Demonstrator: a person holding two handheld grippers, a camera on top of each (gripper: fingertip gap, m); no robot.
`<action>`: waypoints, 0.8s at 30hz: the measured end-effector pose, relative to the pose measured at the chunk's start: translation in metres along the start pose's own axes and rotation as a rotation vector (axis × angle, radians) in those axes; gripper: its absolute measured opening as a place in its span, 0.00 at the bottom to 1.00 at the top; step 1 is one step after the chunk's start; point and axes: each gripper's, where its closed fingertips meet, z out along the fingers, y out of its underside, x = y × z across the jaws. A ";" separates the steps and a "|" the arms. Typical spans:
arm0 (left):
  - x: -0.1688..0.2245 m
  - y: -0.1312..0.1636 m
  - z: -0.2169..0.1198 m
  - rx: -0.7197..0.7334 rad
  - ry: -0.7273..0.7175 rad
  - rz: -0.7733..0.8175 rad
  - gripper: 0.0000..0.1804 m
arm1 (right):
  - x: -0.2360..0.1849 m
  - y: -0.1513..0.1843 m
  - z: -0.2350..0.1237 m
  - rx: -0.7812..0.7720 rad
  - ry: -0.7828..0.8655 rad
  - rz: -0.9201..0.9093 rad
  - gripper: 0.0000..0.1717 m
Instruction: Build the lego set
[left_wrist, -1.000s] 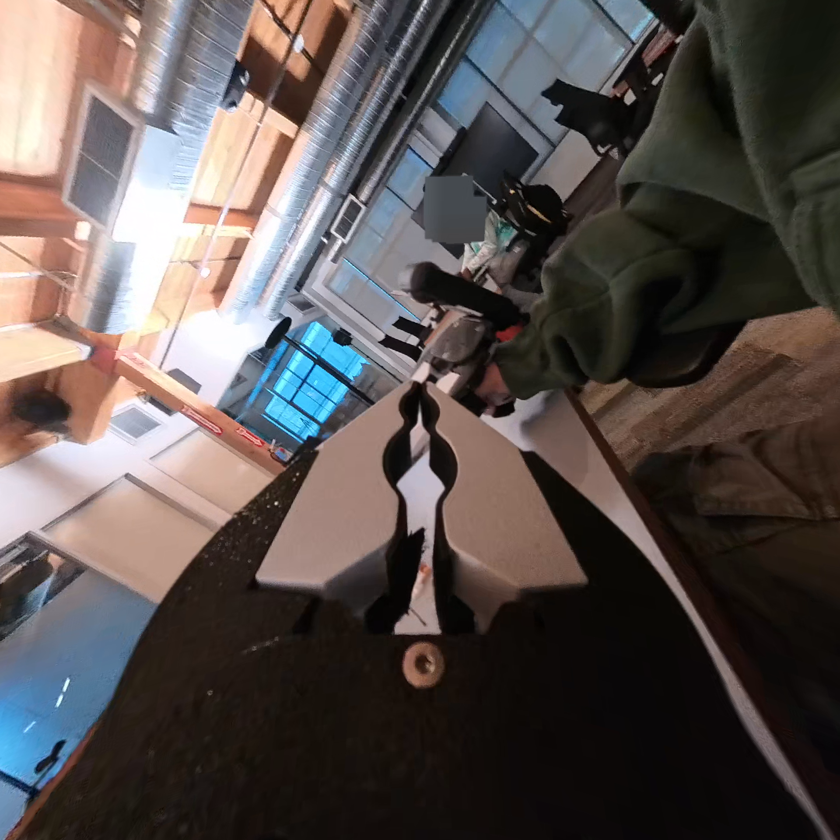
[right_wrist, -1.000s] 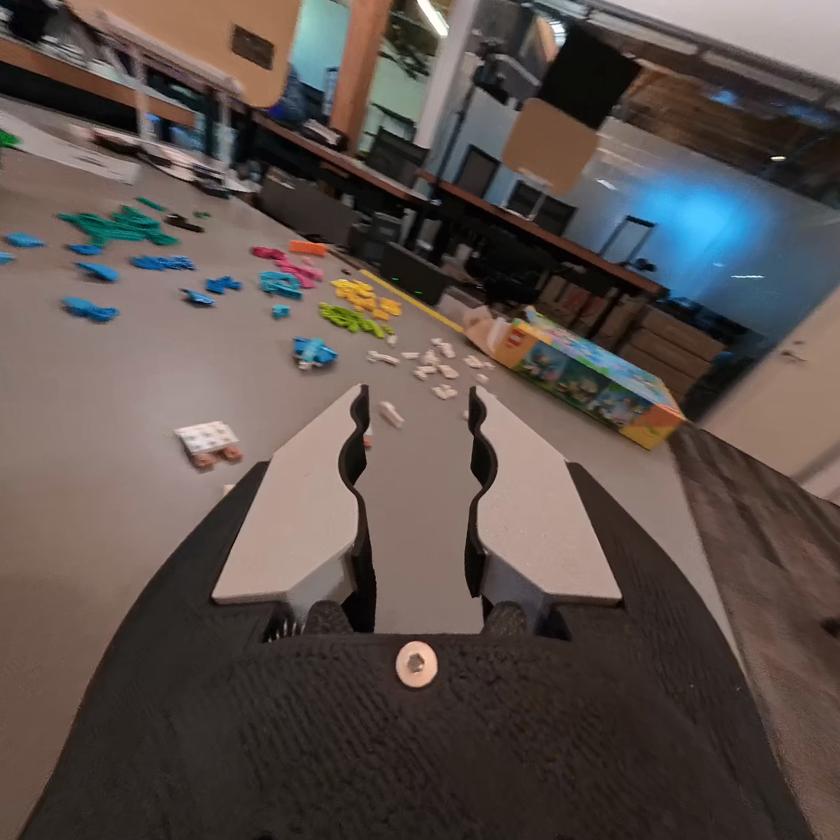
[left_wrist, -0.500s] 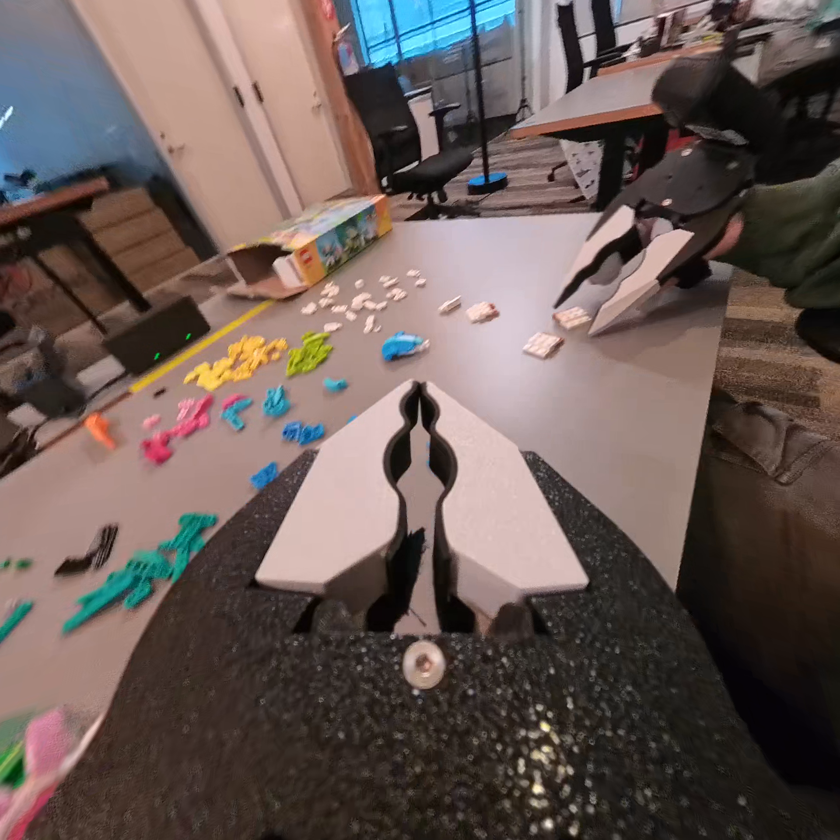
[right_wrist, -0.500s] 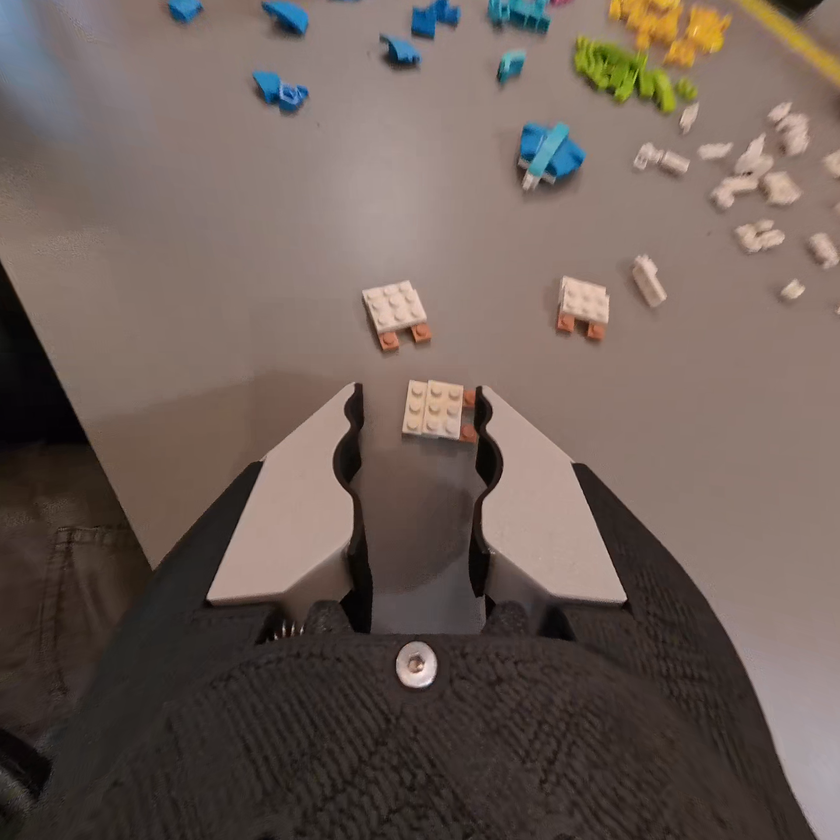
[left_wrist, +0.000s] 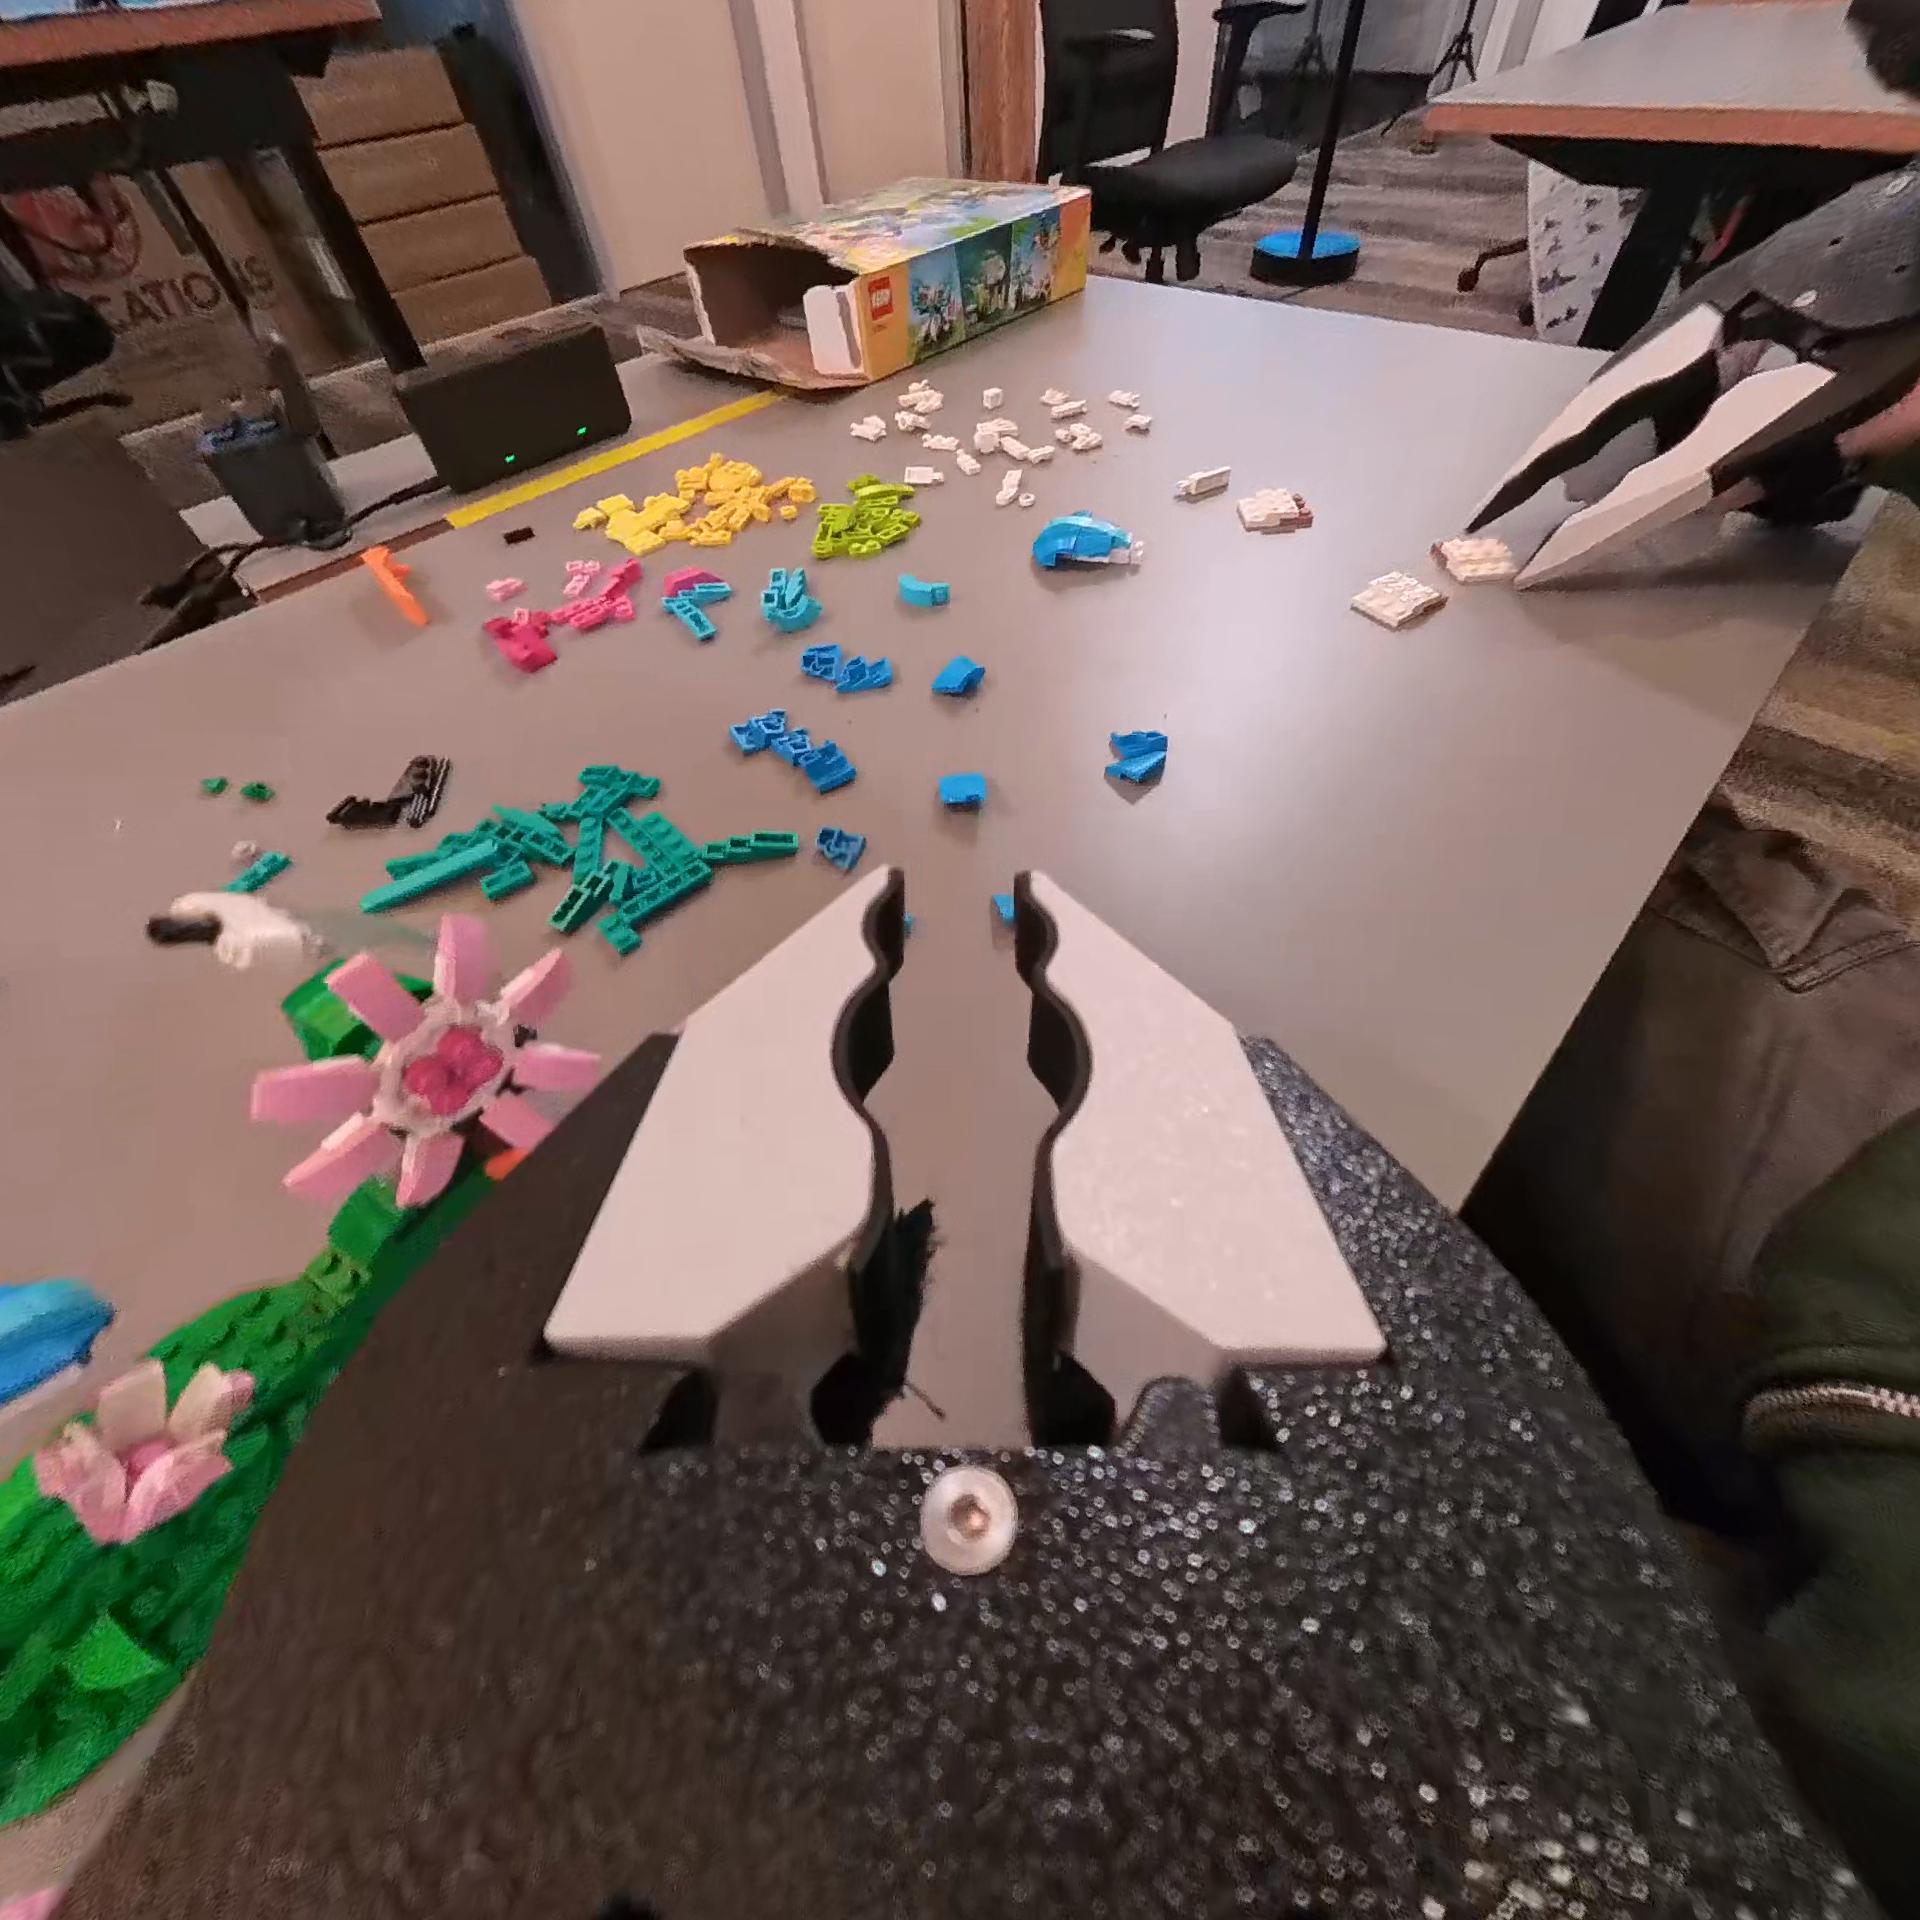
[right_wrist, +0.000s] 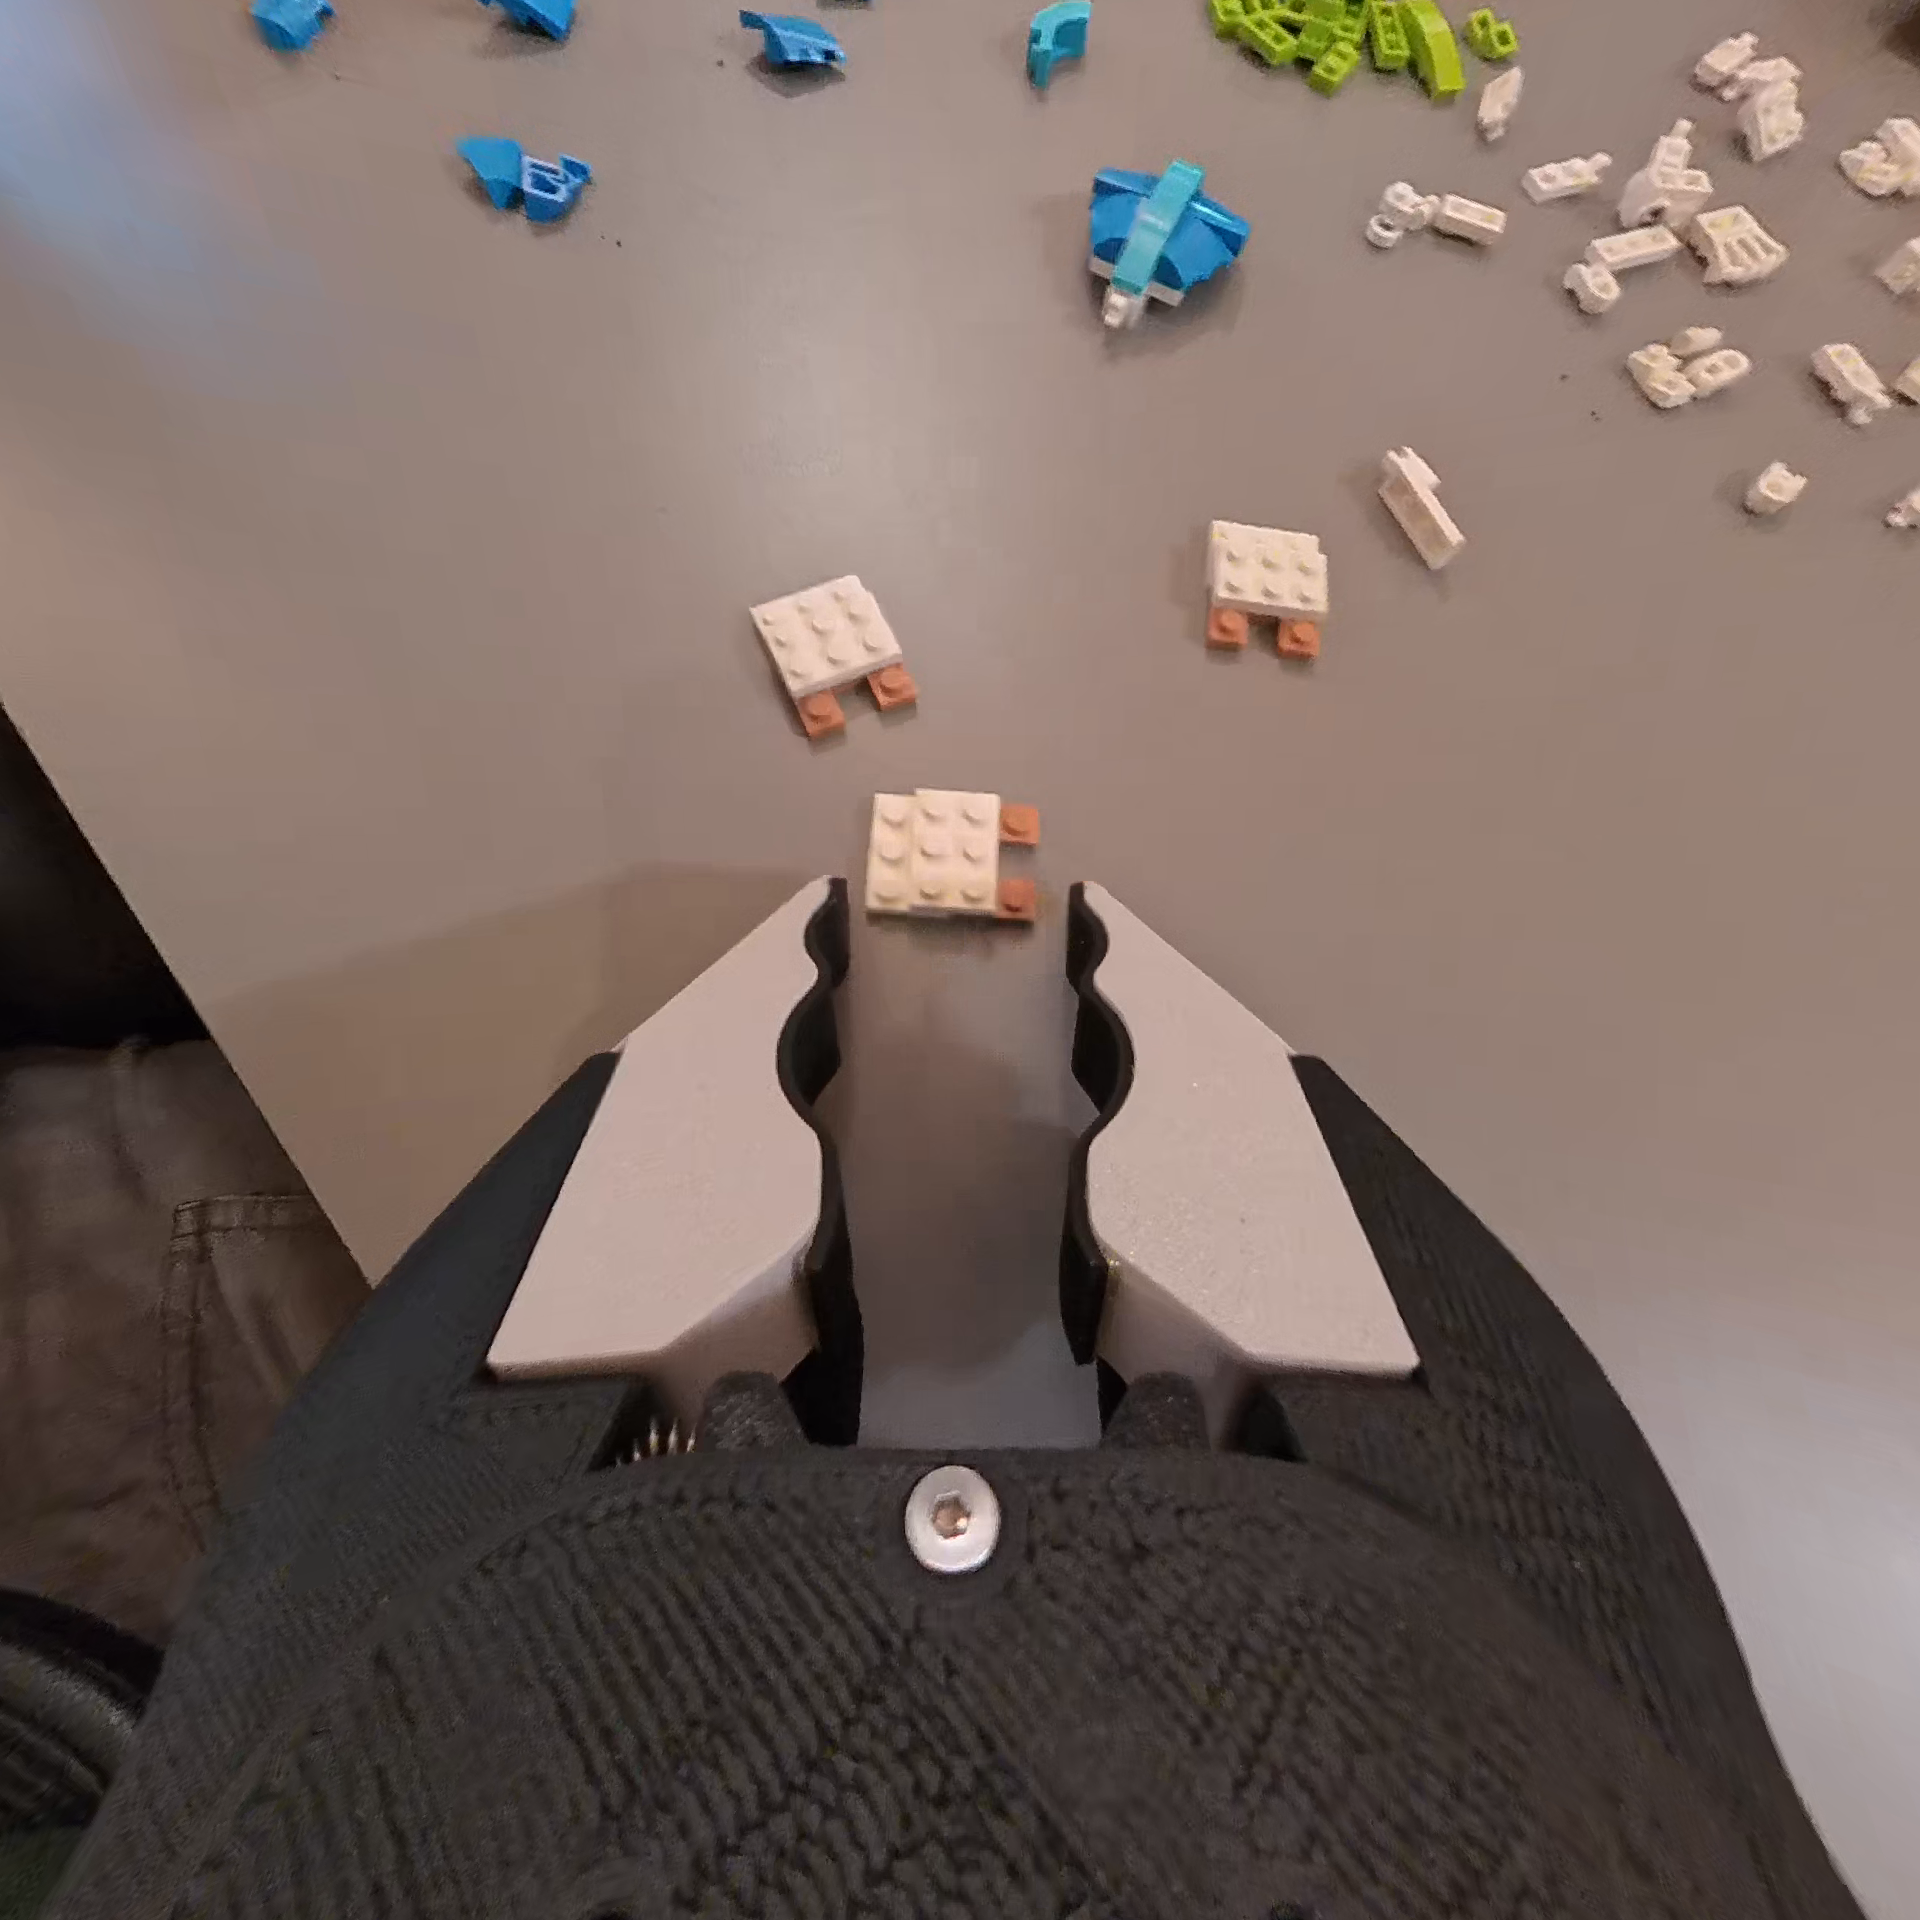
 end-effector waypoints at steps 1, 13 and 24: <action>0.000 0.001 -0.002 0.006 0.005 -0.015 0.11 | 0.005 0.002 -0.002 -0.003 0.024 0.010 0.25; 0.006 -0.006 -0.007 0.082 0.111 -0.180 0.12 | -0.001 0.001 -0.002 0.009 -0.015 0.029 0.27; 0.017 -0.005 0.000 0.070 0.153 -0.177 0.12 | -0.013 0.000 -0.004 0.013 -0.124 0.136 0.23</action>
